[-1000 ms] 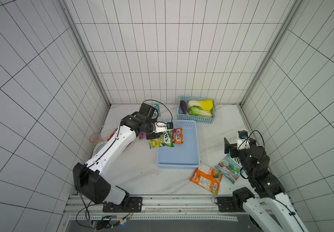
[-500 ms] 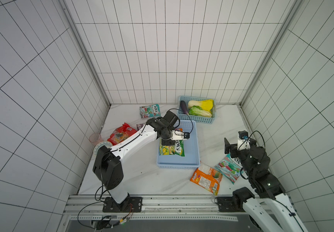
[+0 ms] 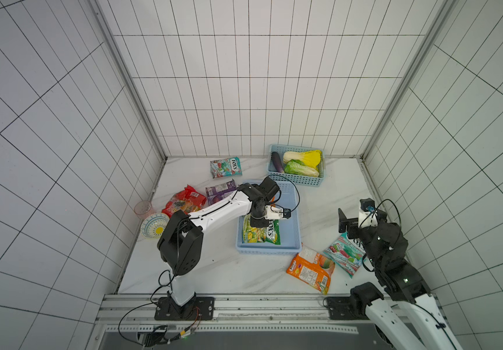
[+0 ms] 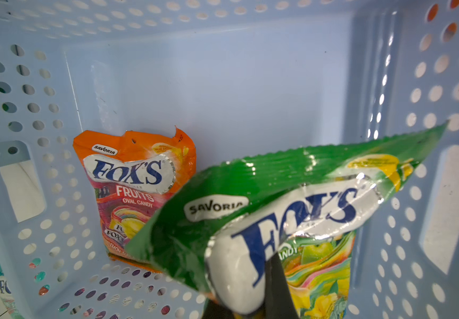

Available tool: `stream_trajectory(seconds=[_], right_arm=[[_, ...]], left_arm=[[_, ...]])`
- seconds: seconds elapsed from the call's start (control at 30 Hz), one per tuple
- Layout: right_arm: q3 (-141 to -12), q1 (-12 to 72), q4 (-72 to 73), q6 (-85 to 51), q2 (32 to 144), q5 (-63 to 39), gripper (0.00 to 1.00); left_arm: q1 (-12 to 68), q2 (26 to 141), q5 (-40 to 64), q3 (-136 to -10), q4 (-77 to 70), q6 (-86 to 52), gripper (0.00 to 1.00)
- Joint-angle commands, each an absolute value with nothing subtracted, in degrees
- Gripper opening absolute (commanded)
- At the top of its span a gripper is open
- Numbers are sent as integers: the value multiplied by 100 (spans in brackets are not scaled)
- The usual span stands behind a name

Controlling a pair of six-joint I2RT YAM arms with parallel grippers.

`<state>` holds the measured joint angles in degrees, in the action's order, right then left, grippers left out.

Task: Put the candies in the basket
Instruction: Place the candy in the basket.

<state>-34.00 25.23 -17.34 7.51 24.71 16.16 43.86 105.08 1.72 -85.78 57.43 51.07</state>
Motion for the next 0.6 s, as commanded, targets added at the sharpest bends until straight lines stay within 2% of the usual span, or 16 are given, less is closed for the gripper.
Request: stream_trajectory(seconds=[0.0,0.2,0.3,0.37,0.43,0.57], right_arm=[[-3286,2588,-1613,708,2436,1756,99],[-3270,2588,-1596,703,2388,1752,99],[-3282,2588,-1600,708,2444,1746,99],[-3279,2601,-1614,701,2387,1723,99],[-3261,2600,-1601,712,2393,1778,99],[-3284,2599,-1620,723,2449,1794,99]], left_arm=[[4434,10658,242,-8461,5706,4959,0],[4463,10749,312,-8245,5549,5016,0],[4491,10706,455,-8162,5552,5014,5],[4524,10655,488,-8028,5454,5070,12],[4590,10632,282,-7946,5320,4938,23],[4649,10425,308,-7892,5270,4764,37]])
